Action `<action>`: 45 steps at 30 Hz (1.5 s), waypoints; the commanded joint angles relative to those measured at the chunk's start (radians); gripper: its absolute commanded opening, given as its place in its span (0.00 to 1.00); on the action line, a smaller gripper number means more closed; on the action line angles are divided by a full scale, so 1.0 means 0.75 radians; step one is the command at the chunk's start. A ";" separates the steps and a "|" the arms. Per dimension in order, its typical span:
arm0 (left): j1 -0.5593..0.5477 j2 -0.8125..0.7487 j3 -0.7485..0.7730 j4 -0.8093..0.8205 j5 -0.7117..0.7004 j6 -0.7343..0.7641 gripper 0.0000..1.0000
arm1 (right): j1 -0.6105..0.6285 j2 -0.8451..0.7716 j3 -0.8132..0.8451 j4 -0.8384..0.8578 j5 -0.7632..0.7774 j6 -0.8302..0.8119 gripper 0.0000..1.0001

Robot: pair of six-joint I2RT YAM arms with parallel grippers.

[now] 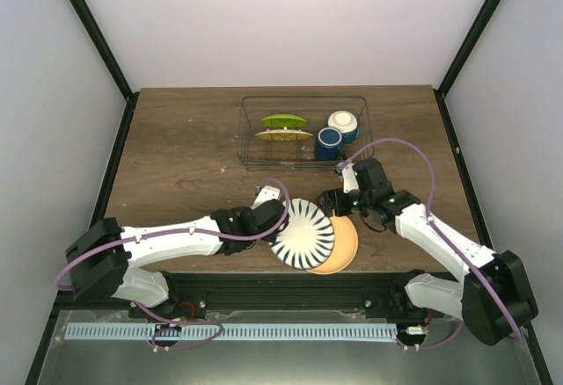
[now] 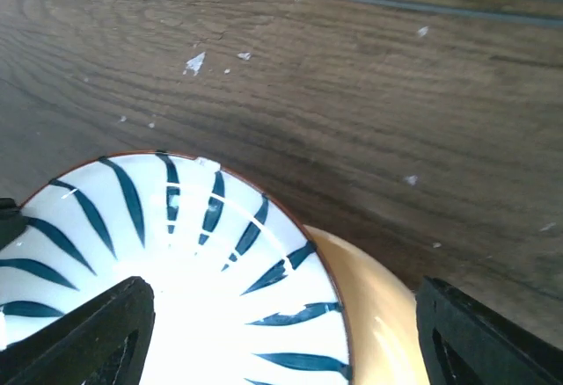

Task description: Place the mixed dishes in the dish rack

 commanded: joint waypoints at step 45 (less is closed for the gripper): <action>0.016 0.000 -0.283 0.346 0.030 -0.076 0.00 | -0.006 0.147 -0.282 0.249 -0.267 0.111 0.73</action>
